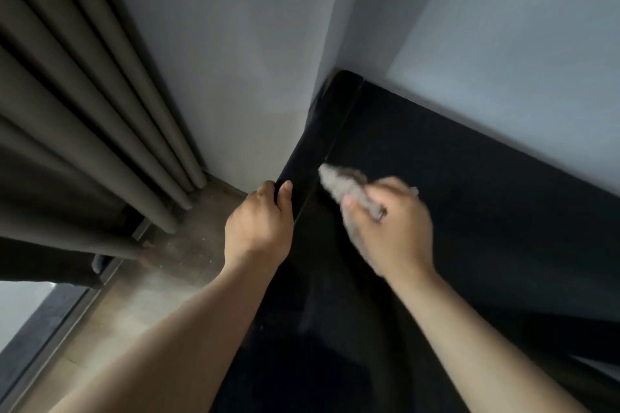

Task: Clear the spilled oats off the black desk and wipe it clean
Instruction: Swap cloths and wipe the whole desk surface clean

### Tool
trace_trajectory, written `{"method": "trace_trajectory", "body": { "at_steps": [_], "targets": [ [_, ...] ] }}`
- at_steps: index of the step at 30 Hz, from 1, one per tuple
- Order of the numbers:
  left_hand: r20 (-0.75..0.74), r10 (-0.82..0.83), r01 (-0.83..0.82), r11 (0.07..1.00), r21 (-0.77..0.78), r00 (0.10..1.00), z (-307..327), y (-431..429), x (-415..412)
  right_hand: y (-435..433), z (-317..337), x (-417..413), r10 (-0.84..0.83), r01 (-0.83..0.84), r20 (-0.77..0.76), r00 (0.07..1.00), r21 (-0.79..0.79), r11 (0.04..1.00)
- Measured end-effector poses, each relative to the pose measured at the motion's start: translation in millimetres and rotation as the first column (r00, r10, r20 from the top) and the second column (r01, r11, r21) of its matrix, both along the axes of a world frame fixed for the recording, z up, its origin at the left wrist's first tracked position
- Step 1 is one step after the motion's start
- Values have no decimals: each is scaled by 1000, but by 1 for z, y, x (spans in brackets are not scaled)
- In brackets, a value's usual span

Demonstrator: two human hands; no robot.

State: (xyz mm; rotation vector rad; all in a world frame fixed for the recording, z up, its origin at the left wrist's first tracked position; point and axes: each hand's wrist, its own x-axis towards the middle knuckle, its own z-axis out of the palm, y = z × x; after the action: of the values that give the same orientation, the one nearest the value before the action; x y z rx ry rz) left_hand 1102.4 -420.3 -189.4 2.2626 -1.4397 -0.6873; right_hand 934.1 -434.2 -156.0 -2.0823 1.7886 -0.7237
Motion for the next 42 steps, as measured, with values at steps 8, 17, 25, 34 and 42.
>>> {"method": "trace_trajectory", "body": {
  "at_steps": [8,17,25,34,42],
  "targets": [
    [-64,-3,4,1000,28,998,-2,0,3,-75,-25,27,-221,205,-241,945,-89,975],
    [-467,23,56,986,154,884,-1,41,46,73,-20,26,33,-51,-176,984,-99,994],
    [-315,-50,97,986,134,948,-2,102,47,-11,15,6,-251,254,53,967,-54,966],
    [-249,-40,46,999,19,968,-8,103,42,-104,-13,-7,-282,309,-374,883,11,951],
    [-244,-29,34,999,16,969,-5,103,40,79,-1,4,113,-104,-117,987,84,991]
  ]
}}
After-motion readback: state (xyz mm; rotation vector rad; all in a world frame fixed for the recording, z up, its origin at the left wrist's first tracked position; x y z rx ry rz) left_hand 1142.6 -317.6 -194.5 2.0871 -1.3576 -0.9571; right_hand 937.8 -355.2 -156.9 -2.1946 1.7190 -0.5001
